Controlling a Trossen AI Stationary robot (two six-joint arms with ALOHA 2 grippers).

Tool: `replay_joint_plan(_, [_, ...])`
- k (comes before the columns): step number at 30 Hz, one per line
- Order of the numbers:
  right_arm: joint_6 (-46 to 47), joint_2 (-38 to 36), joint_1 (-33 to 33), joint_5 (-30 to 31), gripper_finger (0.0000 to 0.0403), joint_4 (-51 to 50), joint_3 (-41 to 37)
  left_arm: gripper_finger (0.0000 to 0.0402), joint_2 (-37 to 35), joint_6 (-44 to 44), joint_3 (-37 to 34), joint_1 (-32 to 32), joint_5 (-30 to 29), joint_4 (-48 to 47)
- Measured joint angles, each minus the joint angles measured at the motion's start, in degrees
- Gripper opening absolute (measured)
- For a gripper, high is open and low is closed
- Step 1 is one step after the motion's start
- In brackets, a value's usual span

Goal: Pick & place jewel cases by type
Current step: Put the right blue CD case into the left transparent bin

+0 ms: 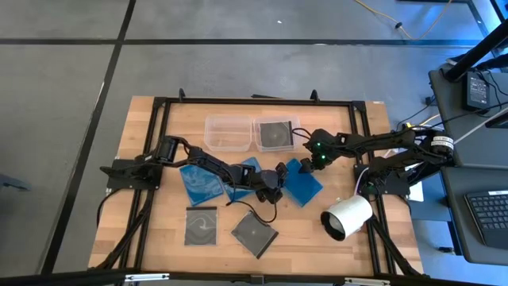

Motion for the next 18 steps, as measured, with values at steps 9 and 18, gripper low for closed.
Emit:
replay_joint_plan(9, [-1.4, -7.4, 0.1, 1.4, 0.0256, -1.3, -0.3, 0.0073, -0.2, 2.2, 0.0, -1.5, -4.7, 0.3])
replay_joint_plan(18, [-2.8, -13.2, 0.1, 3.2, 0.0255, -4.0, 0.1, 0.0068, -0.2, 2.8, 0.0, -2.3, -7.7, 1.1])
